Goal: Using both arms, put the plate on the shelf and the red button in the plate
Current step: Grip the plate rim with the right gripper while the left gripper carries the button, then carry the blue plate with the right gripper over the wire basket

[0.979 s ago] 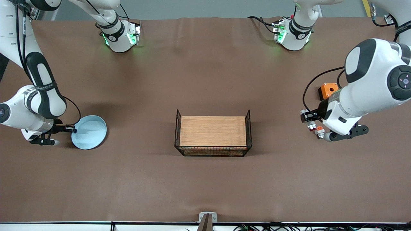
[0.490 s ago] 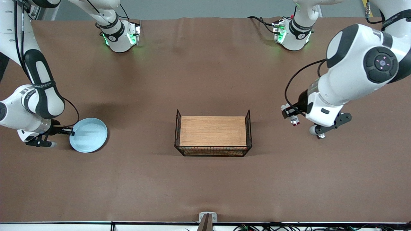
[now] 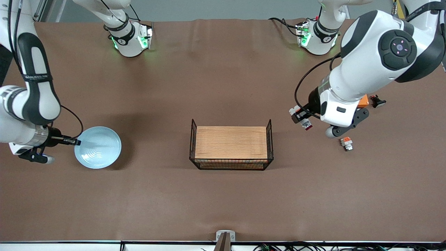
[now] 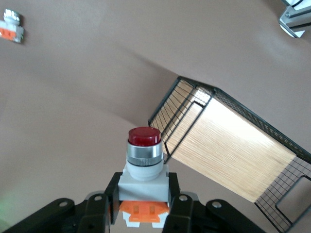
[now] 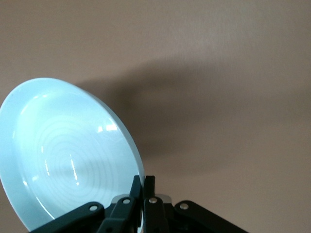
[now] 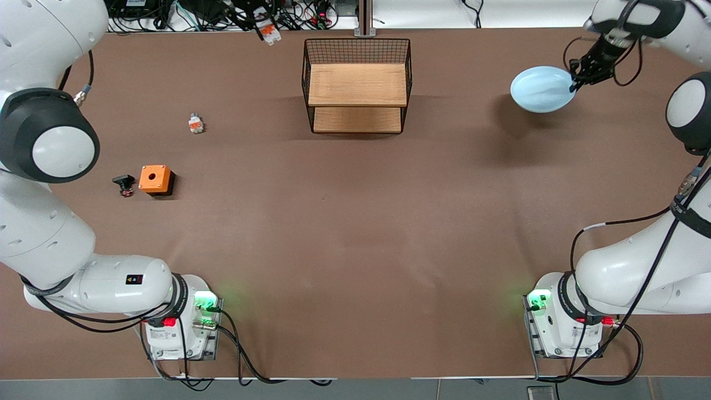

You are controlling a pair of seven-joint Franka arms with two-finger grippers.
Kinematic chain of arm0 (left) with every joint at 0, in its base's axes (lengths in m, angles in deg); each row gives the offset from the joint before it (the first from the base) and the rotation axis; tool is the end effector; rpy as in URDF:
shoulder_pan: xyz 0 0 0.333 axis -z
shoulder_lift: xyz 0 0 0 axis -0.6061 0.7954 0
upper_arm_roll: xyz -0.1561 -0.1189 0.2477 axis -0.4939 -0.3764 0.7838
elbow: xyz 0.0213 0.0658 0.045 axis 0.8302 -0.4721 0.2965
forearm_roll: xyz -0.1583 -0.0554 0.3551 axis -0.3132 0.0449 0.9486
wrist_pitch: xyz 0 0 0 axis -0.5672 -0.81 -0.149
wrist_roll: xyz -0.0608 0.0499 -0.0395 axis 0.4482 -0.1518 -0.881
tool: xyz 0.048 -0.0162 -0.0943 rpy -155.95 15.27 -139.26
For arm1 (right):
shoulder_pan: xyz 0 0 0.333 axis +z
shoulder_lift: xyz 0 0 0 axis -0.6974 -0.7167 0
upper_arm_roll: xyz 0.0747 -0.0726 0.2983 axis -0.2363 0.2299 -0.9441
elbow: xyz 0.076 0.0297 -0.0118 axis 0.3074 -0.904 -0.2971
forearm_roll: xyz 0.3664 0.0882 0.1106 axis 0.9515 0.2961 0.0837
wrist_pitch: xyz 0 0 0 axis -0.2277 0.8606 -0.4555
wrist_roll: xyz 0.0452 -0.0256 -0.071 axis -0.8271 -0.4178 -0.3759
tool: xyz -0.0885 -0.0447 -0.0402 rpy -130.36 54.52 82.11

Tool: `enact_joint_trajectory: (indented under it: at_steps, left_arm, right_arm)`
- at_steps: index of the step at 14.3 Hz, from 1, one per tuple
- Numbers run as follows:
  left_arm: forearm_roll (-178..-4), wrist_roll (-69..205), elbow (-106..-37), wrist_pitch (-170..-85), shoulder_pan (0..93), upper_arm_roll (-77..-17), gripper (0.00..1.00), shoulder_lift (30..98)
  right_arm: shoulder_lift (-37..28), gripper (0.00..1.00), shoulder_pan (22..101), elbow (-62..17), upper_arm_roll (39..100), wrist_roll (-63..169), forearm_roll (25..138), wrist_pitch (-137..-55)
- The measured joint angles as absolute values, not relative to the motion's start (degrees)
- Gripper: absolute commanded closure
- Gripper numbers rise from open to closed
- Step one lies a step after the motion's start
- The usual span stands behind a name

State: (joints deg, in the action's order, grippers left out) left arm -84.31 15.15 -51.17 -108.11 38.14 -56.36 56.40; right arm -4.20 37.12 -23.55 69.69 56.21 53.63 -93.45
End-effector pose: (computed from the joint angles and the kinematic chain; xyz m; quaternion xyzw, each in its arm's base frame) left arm 0.5886 -0.2737 0.5543 0.9567 0.2766 -0.0482 0.0771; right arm 0.6234 -0.1227 0.3281 -0.9865 0.1281 0.0814 0.0615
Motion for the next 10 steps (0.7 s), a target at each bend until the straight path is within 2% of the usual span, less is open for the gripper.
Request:
enact_joint_trajectory:
  at_steps: [5, 10]
  left_arm:
    - [-84.31, 6.05, -50.99, -108.23, 39.96, -57.07, 0.80, 56.40]
    - [-84.31, 2.86, -50.74, -108.27, 40.28, -57.06, 0.80, 56.48]
  right_arm:
    - [2.32, 1.00, 41.81, -18.76, 69.31, 74.98, 53.73, -81.02]
    - [10.62, 1.00, 50.53, -18.66, 68.89, 104.16, 55.00, -75.49]
